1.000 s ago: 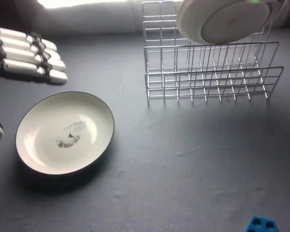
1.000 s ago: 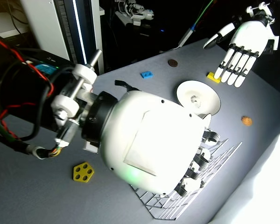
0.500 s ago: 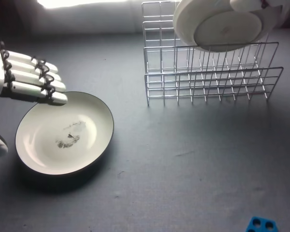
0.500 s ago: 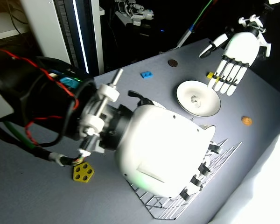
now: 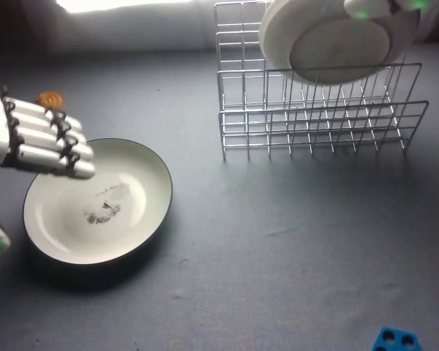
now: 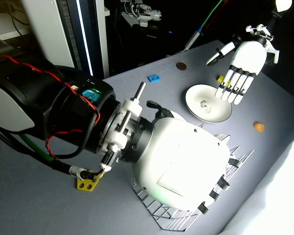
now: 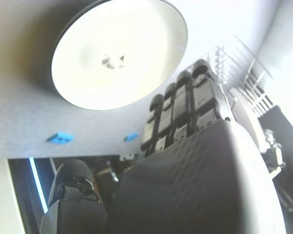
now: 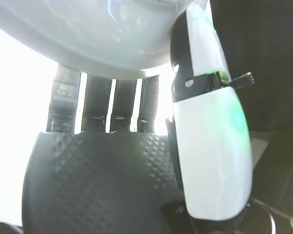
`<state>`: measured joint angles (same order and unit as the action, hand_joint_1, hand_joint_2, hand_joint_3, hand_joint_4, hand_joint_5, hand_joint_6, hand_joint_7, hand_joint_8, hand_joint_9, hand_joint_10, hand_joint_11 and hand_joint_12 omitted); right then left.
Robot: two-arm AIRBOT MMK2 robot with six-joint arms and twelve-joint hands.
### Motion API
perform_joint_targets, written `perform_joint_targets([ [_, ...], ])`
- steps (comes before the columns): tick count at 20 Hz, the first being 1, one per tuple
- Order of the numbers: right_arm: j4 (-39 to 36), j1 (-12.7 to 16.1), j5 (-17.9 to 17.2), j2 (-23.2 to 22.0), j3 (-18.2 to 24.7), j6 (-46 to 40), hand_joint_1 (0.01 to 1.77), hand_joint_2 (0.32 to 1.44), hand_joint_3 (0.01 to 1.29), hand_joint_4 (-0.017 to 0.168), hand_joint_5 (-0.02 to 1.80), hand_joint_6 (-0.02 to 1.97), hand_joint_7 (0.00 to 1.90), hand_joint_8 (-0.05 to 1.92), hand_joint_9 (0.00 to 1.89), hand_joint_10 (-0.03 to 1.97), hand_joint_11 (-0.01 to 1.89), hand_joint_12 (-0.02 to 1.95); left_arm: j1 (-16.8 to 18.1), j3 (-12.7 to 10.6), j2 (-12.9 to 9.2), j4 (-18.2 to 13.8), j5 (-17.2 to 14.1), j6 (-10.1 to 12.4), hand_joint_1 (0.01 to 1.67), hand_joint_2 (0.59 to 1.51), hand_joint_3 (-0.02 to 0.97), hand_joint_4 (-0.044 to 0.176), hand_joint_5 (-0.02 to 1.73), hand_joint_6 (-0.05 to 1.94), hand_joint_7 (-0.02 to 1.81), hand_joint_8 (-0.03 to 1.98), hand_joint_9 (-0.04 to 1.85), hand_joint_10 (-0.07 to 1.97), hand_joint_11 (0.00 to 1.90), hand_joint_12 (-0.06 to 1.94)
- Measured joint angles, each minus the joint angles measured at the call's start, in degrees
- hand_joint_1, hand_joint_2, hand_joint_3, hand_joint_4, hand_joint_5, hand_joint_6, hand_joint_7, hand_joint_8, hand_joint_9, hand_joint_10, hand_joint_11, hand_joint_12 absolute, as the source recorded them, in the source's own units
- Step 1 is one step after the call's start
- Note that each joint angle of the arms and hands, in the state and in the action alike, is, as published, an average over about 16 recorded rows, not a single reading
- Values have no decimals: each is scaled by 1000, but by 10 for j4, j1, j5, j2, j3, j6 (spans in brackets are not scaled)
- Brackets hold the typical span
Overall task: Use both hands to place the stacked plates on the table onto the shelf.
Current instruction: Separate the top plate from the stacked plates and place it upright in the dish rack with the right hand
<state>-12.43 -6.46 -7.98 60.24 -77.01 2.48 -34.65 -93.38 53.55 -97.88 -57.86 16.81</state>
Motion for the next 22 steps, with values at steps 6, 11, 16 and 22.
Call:
perform_joint_targets([
  [6, 5, -15, -10, 12, -17, -1, 1188, 1088, 13, 4, 848, 1100, 969, 994, 1054, 556, 746, 1336, -20, -9, 5, 2, 5, -8, 15, 1103, 17, 3, 21, 7, 16, -12, 19, 9, 18, -7],
  [11, 10, -30, -19, 20, -28, -1, 1188, 1088, 14, 4, 848, 1100, 971, 996, 1051, 551, 746, 1335, -31, -17, 10, 3, 7, -12, 16, 1102, 17, 3, 21, 7, 17, -11, 18, 9, 18, -8],
  [16, 25, -43, -23, 26, -38, -1, 1187, 1089, 14, 4, 848, 1100, 972, 996, 1055, 546, 742, 1346, -36, -21, 12, 3, 8, -14, 16, 1100, 17, 4, 21, 6, 19, -11, 18, 9, 17, -9],
  [22, 43, -58, -26, 30, -48, -1, 1186, 1093, 14, 4, 843, 1105, 958, 1018, 1039, 550, 735, 1362, -39, -23, 13, 4, 9, -14, 16, 1100, 17, 4, 20, 6, 18, -11, 18, 9, 17, -9],
])
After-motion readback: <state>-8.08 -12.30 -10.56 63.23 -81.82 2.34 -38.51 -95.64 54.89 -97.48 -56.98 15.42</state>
